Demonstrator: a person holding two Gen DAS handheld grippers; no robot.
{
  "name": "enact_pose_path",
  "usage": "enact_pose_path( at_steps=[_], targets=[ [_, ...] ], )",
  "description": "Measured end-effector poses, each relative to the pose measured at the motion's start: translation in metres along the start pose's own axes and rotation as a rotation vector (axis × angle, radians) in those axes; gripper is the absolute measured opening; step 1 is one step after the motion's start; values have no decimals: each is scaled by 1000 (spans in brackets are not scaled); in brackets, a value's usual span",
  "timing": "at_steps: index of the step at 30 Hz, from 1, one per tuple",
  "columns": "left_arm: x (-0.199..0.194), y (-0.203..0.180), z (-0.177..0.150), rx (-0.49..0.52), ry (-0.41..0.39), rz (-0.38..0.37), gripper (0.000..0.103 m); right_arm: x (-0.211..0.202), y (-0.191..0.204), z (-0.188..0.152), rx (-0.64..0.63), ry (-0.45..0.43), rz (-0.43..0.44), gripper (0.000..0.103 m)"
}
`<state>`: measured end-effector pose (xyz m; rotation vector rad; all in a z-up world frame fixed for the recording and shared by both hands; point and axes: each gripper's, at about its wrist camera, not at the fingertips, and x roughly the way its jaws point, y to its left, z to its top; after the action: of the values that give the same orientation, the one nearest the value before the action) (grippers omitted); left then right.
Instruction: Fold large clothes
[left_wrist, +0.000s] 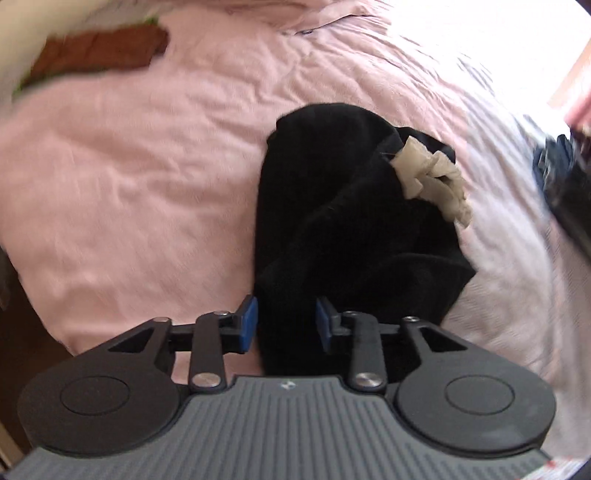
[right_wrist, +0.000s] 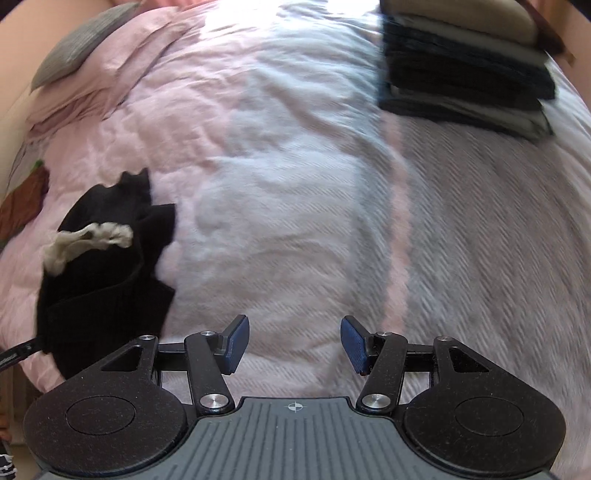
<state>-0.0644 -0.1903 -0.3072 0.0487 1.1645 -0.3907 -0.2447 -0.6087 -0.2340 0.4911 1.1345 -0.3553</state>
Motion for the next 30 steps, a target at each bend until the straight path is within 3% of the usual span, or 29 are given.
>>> enact_pose_path(
  at_steps=[5, 10, 13, 14, 16, 17, 21, 27, 30],
  targets=[
    [8, 11, 3, -234, 10, -95, 67, 12, 15, 22, -96, -5, -24, 52],
    [15, 32, 15, -386, -19, -86, 69, 22, 23, 43, -118, 4, -18, 52],
    [31, 30, 19, -317, 10, -63, 69, 29, 30, 50, -137, 20, -13, 52],
    [39, 26, 16, -267, 27, -76, 65, 32, 32, 52, -144, 24, -10, 52],
    [48, 16, 9, -182, 38, -111, 37, 38, 36, 54, -155, 30, -8, 52],
    [48, 11, 8, -135, 32, -107, 11, 41, 38, 57, -163, 31, -5, 52],
    [18, 25, 6, -93, -59, -37, 10, 48, 53, 68, -242, 12, 27, 52],
    [-49, 100, 19, -119, -160, 212, 10, 69, 113, 82, -550, -77, 166, 52],
    [-61, 133, 28, -145, -167, 290, 10, 91, 155, 82, -701, -109, 250, 52]
  ],
)
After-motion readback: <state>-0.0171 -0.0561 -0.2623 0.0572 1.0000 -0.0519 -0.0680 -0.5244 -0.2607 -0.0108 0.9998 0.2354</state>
